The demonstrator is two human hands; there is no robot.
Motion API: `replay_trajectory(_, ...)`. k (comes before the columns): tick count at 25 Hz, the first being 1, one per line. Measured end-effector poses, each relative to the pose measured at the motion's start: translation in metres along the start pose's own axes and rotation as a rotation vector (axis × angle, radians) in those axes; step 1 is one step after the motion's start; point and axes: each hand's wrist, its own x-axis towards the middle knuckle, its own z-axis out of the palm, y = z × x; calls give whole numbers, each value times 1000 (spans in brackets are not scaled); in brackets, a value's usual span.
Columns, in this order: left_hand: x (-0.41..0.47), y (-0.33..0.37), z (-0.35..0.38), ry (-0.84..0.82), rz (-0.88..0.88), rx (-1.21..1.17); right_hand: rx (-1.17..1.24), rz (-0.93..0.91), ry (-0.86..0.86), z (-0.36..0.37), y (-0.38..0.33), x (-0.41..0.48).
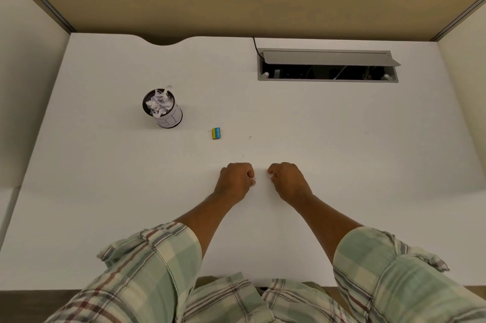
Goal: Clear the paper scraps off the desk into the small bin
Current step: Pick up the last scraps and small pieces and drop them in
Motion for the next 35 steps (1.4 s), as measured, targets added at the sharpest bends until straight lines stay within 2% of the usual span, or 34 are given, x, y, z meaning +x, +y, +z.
replay_trajectory(7, 3, -1, 3, 21, -2, -3, -59, 26, 9, 3, -1, 1)
replay_trajectory(18, 11, 9, 11, -14, 0, 198, -155, -65, -30, 2, -7, 0)
replay_trajectory(21, 10, 6, 10, 5, -17, 121, -22, 22, -16, 1, -4, 1)
replay_trajectory(26, 3, -15, -24, 173, -134, -212, 326, 195, 27, -6, -1, -3)
replay_trajectory(31, -7, -38, -83, 302, -159, -335, 633, 173, 101, -23, -51, 16)
replay_trajectory(35, -7, -54, -150, 437, -161, -356, 723, 65, 125, -40, -125, 48)
